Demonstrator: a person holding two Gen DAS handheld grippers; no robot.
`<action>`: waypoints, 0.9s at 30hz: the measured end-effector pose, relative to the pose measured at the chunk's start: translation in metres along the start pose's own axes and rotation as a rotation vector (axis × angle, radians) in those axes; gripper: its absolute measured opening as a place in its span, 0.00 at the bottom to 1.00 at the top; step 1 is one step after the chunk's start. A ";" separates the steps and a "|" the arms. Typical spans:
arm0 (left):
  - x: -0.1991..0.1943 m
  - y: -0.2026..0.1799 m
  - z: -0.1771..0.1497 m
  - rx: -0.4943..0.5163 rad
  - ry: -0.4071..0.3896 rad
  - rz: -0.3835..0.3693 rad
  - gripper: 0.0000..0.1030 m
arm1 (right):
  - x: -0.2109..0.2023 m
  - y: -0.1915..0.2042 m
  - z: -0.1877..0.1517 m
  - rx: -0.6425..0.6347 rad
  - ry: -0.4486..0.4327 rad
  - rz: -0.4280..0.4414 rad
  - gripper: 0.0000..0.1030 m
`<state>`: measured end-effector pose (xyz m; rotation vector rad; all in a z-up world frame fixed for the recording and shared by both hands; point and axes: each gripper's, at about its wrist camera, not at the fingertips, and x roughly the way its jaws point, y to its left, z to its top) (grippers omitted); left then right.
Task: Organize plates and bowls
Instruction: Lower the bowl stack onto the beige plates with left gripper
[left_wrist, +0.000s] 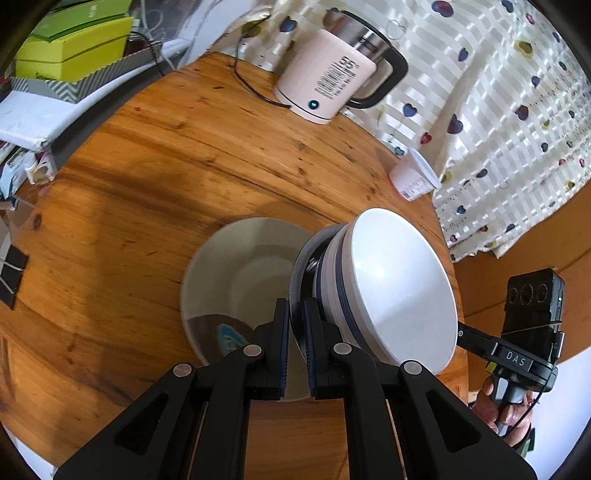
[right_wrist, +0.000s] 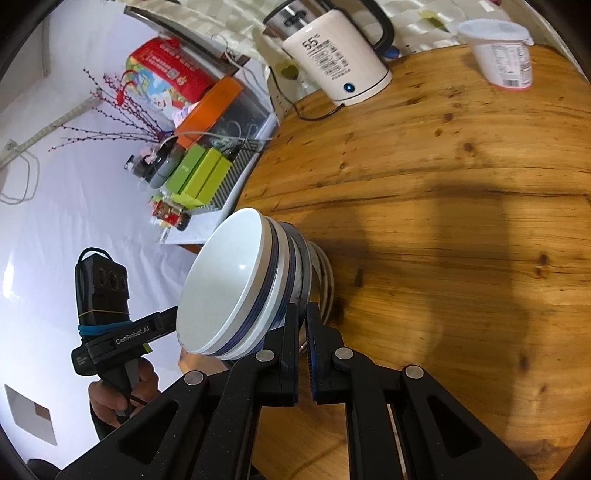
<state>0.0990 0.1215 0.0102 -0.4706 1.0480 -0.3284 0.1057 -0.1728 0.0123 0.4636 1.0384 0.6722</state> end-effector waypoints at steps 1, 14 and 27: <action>-0.001 0.004 0.000 -0.005 -0.002 0.004 0.07 | 0.004 0.001 0.001 -0.001 0.006 0.001 0.07; -0.005 0.034 0.005 -0.047 -0.017 0.025 0.07 | 0.042 0.012 0.008 -0.015 0.063 0.001 0.07; -0.005 0.037 0.006 -0.059 -0.011 0.014 0.07 | 0.044 0.011 0.008 -0.007 0.069 -0.007 0.07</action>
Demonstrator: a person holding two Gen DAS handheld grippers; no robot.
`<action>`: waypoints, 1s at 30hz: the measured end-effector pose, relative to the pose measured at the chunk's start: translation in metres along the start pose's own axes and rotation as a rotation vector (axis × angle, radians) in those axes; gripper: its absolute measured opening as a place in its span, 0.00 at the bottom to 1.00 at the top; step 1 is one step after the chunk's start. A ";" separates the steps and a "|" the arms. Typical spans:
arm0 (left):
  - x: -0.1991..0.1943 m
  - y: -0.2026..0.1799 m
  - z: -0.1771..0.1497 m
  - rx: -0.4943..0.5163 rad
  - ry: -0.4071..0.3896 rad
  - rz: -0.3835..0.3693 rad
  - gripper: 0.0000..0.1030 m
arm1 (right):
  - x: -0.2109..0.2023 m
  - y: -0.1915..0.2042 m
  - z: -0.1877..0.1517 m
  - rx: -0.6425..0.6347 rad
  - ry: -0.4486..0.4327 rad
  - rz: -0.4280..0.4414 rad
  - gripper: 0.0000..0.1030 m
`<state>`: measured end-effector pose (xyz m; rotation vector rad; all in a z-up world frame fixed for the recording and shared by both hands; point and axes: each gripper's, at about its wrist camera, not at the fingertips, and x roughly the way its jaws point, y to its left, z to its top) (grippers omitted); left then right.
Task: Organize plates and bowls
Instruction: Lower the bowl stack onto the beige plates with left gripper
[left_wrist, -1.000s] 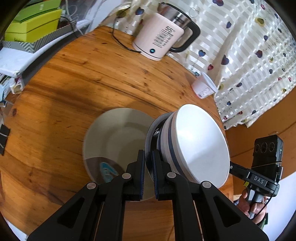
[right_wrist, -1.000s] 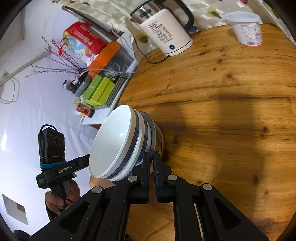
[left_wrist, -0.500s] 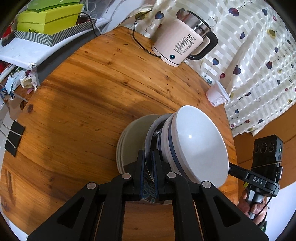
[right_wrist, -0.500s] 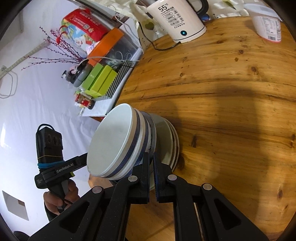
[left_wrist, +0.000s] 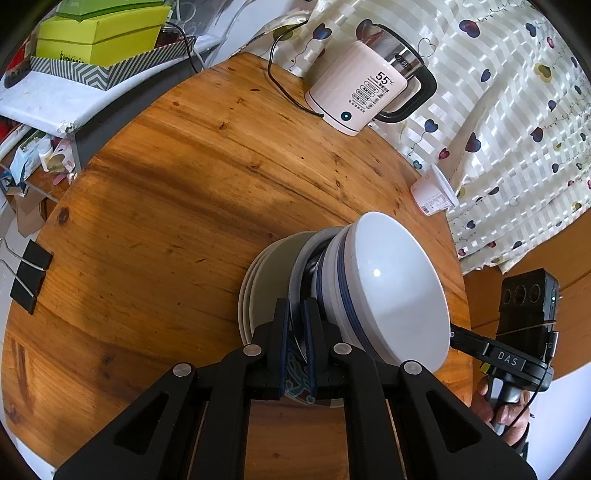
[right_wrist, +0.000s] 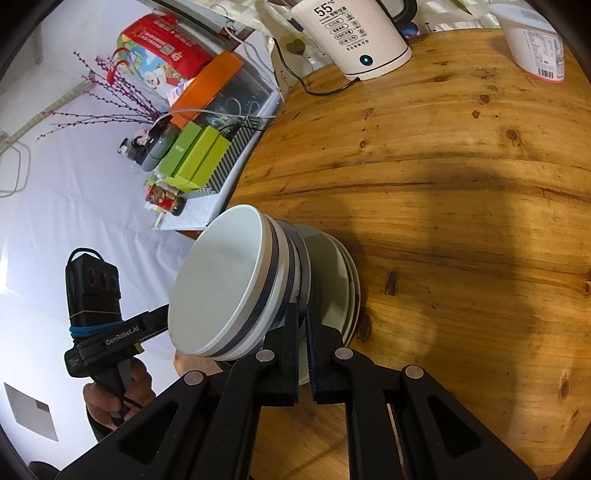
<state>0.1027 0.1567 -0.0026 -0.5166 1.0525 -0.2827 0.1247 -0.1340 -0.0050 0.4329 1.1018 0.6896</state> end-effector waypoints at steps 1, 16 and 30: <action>0.000 0.000 0.000 0.001 0.000 0.001 0.07 | 0.000 0.000 0.000 -0.001 0.000 -0.001 0.07; -0.005 -0.007 -0.007 0.022 -0.030 0.041 0.08 | -0.014 0.003 -0.003 -0.036 -0.035 -0.072 0.34; -0.041 -0.037 -0.026 0.142 -0.159 0.130 0.09 | -0.034 0.043 -0.029 -0.203 -0.087 -0.167 0.44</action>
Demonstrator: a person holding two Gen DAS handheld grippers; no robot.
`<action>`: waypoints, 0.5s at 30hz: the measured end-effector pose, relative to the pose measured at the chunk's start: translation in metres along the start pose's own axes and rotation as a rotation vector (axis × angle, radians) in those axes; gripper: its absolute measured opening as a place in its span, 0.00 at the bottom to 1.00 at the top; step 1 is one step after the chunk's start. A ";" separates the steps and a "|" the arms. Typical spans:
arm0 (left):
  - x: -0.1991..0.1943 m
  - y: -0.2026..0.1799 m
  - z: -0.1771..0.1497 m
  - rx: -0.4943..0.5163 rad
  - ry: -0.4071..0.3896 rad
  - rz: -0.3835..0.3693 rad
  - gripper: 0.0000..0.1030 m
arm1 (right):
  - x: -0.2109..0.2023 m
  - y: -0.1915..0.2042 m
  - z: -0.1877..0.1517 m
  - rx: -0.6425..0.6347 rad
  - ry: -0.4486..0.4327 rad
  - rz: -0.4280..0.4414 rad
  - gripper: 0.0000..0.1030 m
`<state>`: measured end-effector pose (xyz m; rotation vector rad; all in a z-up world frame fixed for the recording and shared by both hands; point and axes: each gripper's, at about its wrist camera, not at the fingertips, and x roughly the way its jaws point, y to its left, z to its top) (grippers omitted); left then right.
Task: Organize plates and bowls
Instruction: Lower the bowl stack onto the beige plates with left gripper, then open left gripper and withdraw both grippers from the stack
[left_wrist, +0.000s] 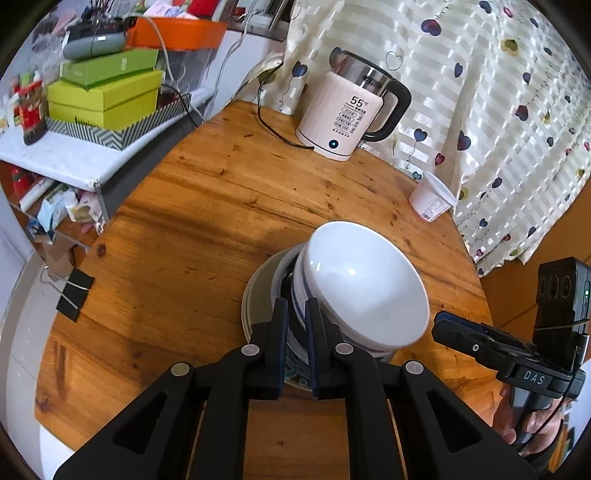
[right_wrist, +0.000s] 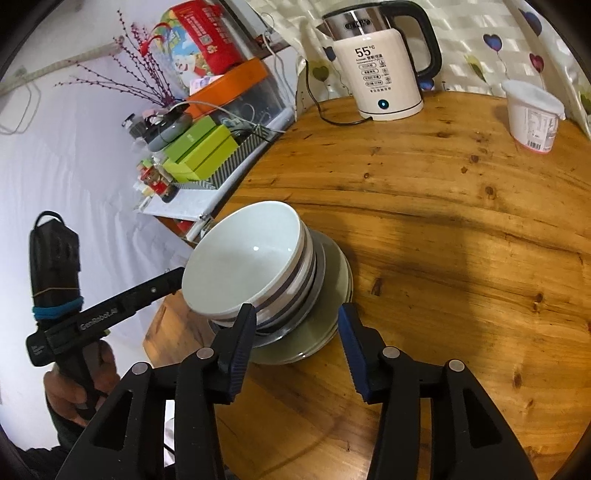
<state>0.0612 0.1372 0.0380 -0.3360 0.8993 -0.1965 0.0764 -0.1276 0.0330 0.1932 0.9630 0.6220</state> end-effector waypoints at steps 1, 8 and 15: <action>-0.002 -0.002 -0.002 0.010 -0.004 0.008 0.09 | -0.002 0.002 -0.002 -0.006 -0.003 -0.007 0.44; -0.017 -0.032 -0.030 0.114 -0.011 0.079 0.09 | -0.010 0.030 -0.023 -0.116 0.009 -0.108 0.54; -0.020 -0.045 -0.048 0.139 -0.025 0.122 0.09 | -0.013 0.052 -0.038 -0.201 -0.013 -0.180 0.64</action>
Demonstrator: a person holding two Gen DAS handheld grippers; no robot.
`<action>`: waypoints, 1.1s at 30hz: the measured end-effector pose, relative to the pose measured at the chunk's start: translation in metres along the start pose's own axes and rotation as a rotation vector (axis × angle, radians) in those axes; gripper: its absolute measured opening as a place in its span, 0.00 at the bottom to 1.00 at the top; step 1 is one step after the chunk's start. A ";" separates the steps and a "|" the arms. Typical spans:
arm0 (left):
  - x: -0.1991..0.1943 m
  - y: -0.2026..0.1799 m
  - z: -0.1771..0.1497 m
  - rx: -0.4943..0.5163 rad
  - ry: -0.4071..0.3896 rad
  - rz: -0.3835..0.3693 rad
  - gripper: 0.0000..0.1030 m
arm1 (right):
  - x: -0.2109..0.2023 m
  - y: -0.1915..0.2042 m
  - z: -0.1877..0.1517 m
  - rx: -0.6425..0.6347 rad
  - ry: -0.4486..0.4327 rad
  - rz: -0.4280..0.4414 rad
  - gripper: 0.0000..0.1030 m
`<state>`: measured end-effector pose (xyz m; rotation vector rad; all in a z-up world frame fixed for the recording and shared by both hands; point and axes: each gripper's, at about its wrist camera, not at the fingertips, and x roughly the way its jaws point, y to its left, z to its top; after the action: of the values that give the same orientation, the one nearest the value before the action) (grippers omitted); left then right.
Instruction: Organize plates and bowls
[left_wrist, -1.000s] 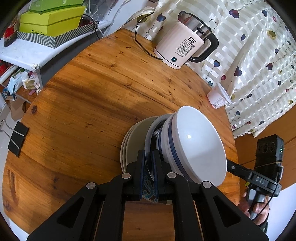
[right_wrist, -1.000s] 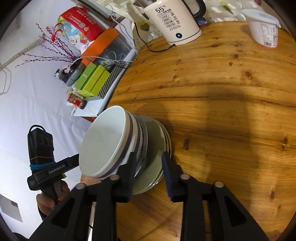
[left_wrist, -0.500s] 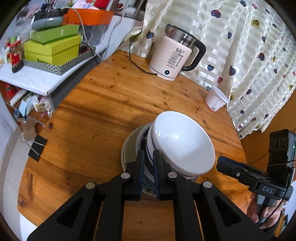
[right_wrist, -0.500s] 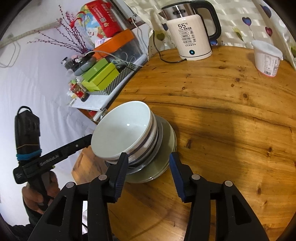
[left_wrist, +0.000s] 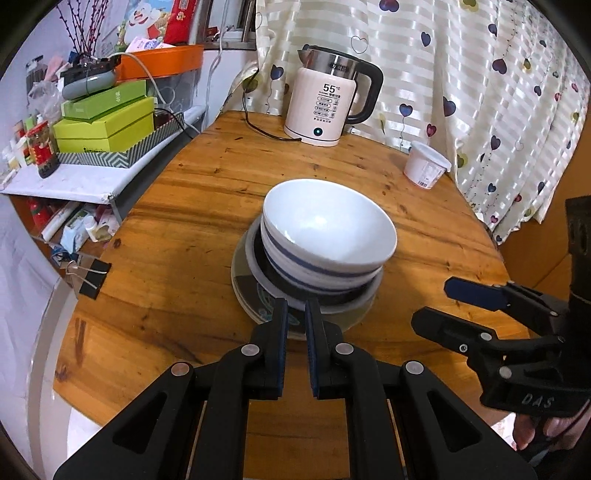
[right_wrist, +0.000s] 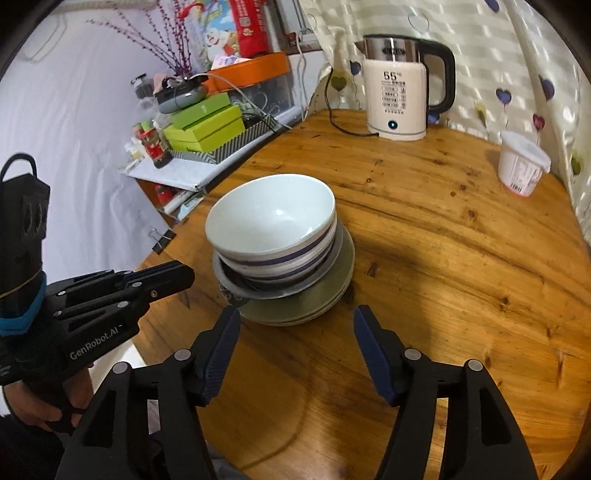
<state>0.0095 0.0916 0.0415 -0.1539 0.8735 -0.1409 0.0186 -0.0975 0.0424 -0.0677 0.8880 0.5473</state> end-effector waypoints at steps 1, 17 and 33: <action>0.000 -0.001 -0.003 -0.002 -0.004 0.011 0.09 | 0.000 0.002 -0.001 -0.008 -0.003 -0.010 0.64; 0.013 -0.010 -0.032 0.008 0.040 0.023 0.09 | 0.008 0.020 -0.033 -0.036 0.007 -0.054 0.64; 0.023 -0.008 -0.041 0.037 0.066 0.148 0.09 | 0.016 0.028 -0.039 -0.060 0.012 -0.080 0.65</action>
<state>-0.0086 0.0765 -0.0001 -0.0501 0.9447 -0.0235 -0.0151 -0.0772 0.0096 -0.1609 0.8764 0.4994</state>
